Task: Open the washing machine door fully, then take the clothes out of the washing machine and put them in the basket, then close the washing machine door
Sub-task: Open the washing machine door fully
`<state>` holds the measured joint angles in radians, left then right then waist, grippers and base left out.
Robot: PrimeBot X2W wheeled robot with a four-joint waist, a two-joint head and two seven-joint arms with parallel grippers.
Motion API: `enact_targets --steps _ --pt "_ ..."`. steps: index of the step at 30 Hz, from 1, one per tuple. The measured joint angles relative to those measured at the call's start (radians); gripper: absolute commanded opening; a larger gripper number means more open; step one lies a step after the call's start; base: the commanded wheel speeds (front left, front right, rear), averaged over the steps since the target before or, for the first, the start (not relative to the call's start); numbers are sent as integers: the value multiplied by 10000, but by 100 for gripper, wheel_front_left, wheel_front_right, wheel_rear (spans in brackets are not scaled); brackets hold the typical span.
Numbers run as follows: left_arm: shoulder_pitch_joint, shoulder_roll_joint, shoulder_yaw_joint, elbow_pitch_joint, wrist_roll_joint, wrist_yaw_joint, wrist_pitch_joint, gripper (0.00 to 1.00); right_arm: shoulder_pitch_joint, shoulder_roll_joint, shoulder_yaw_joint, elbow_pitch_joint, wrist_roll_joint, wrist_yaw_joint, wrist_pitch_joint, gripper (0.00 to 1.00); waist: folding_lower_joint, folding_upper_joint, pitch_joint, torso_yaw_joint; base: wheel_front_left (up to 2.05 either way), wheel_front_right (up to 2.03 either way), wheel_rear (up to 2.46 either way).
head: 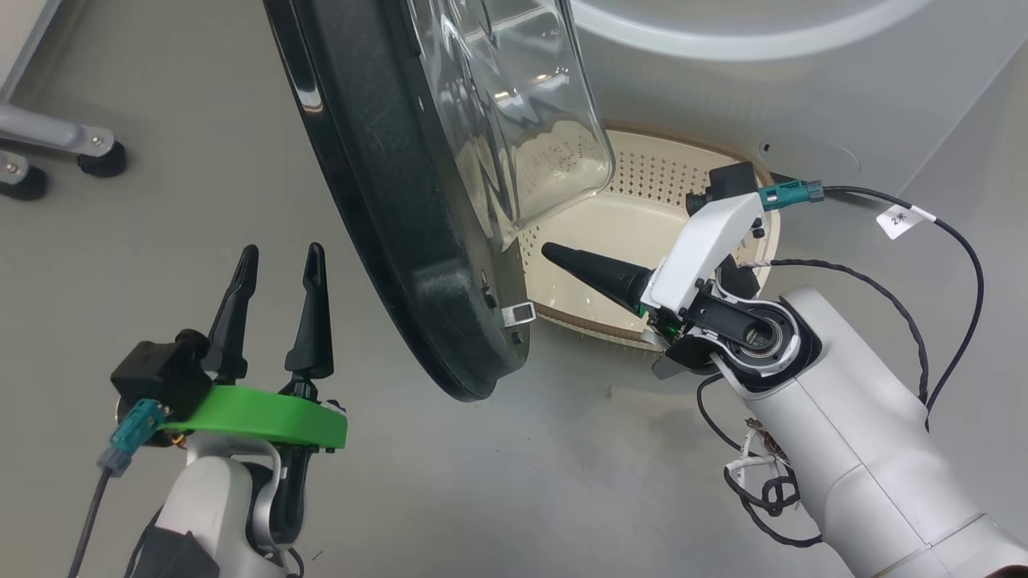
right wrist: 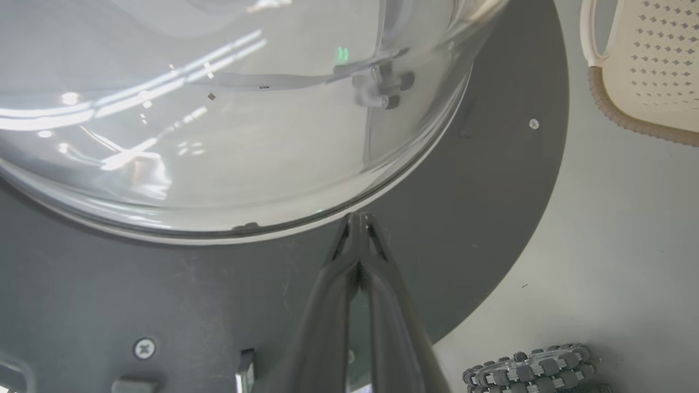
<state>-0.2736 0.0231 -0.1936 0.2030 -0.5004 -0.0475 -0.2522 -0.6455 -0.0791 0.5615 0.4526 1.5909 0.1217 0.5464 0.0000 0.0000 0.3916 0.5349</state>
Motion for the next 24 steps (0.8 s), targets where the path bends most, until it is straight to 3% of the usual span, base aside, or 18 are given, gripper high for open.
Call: enact_targets --steps 11,12,14,15,16,24 --pt "312 2 554 84 314 -8 0 100 588 27 -529 -497 198 0 -1024 0 0 0 -402 -639 0 0 0" --pt "347 4 610 96 316 -8 0 100 645 33 -631 -566 234 0 -1158 20 0 0 -431 -695 0 0 0" --pt "425 6 708 100 318 -8 0 100 730 42 -836 -637 201 0 -1503 47 0 0 -488 -804 0 0 0" --pt "446 4 746 104 320 -8 0 100 785 38 -907 -696 151 0 -1622 85 0 0 -516 -855 0 0 0" --pt "451 4 794 102 320 -8 0 100 839 44 -991 -761 63 0 -1820 100 0 0 -547 -902 0 0 0" --pt "539 6 1001 121 387 -23 0 100 866 -573 -1546 -1078 -1676 0 -3914 100 0 0 -772 -1173 0 0 0"
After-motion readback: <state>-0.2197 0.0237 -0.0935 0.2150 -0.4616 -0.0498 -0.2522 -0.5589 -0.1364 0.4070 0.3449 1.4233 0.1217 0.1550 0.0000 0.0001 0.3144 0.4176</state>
